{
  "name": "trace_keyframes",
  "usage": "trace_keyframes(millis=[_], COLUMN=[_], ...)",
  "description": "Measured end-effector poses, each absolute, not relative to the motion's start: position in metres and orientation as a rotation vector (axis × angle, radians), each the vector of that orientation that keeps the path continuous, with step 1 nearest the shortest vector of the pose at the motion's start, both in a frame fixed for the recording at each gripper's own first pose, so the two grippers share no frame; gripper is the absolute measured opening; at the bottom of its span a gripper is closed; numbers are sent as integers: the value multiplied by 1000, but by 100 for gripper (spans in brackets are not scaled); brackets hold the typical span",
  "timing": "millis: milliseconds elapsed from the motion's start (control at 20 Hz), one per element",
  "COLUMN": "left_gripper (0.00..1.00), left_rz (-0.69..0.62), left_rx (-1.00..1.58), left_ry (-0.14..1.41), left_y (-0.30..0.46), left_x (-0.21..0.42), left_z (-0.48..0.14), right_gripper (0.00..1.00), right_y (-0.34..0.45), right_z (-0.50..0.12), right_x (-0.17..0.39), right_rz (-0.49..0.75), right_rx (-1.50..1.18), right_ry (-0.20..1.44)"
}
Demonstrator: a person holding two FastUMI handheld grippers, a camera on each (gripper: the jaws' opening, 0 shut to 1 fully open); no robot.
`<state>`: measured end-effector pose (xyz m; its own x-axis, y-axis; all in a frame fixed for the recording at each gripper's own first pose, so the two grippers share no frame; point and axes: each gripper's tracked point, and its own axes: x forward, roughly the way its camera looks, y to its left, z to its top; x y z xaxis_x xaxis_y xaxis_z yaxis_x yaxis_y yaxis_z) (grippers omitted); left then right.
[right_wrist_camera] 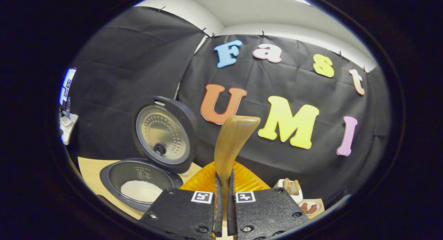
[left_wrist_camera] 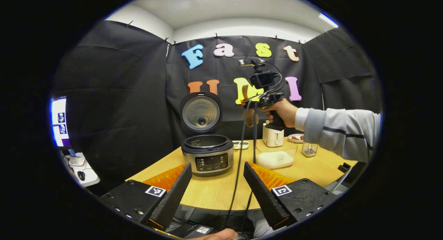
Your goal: Close the left gripper, press the button to open the rice cooker; take a wooden spoon from the chopstick holder with the right hand, scoop a spoonful of rice and pour it into the rice cooker, then put the wooden spoon back into the chopstick holder.
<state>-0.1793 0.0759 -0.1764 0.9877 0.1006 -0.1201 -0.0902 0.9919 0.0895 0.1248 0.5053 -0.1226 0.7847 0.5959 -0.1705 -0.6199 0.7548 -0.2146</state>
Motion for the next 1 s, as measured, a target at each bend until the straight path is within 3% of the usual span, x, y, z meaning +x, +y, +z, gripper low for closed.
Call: trace_keyframes(millis=[550,1000], left_gripper=[96,96], left_rz=[88,28], left_rx=[96,96], left_ry=[110,106], left_y=[51,12], left_x=[-170,-154], left_z=[-170,-170], right_gripper=[11,12], right_y=[328,199], right_z=[-126,-145], right_x=[187,206], right_rz=[459,301], right_rx=[-123,-165], right_ry=[179,209])
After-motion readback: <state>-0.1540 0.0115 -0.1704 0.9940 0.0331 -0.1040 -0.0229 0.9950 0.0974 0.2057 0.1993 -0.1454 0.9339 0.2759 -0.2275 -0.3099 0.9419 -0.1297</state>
